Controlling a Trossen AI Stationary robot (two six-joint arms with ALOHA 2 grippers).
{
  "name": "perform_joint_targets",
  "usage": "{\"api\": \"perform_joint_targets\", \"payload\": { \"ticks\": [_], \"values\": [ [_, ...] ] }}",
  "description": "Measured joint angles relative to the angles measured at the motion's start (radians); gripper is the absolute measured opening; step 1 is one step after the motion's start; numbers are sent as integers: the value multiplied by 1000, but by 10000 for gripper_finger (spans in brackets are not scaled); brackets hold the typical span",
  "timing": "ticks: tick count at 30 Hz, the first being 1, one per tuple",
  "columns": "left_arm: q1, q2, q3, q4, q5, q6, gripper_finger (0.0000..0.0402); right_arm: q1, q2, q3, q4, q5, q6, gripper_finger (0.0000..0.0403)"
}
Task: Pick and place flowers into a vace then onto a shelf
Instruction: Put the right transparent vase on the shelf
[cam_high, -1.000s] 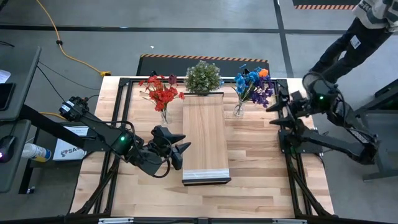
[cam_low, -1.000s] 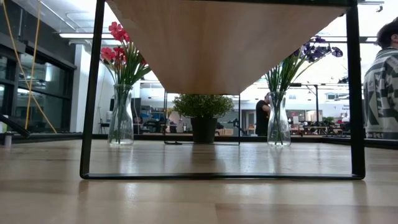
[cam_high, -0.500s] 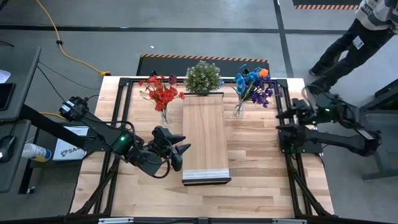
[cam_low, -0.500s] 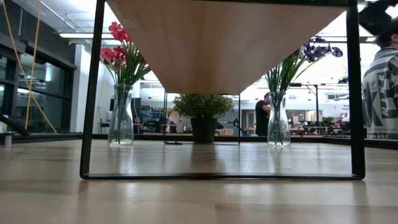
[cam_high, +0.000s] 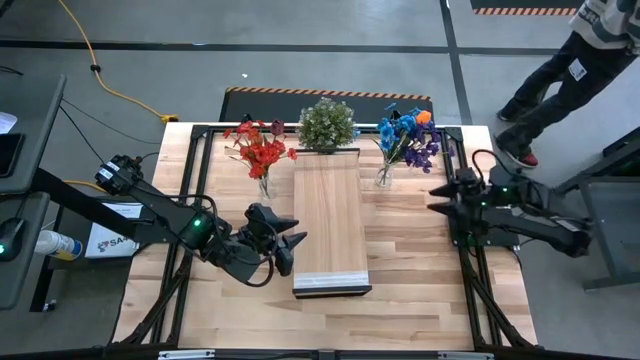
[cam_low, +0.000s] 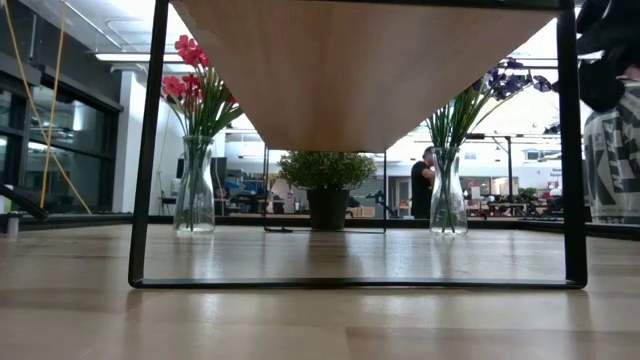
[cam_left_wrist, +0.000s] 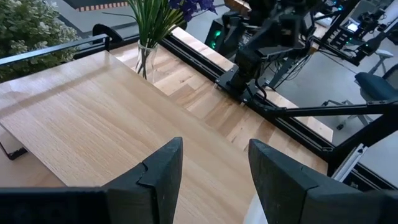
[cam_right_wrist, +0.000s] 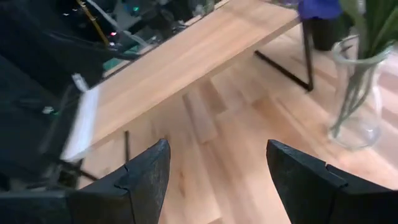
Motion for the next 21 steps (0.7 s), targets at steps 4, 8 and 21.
{"api": "perform_joint_targets", "payload": {
  "ticks": [4, 8, 21],
  "values": [
    [0, 0, 0, 1, 0, -2, 215, 0, 0, -36, -5, 96, -14, 254],
    [0, 0, 0, 1, -1, 0, 215, 0, -1, -57, 80, 209, 55, 254],
    [0, 0, 0, -1, -4, 36, 215, 24, 11, -235, 333, 288, 203, 254]
  ]
}}
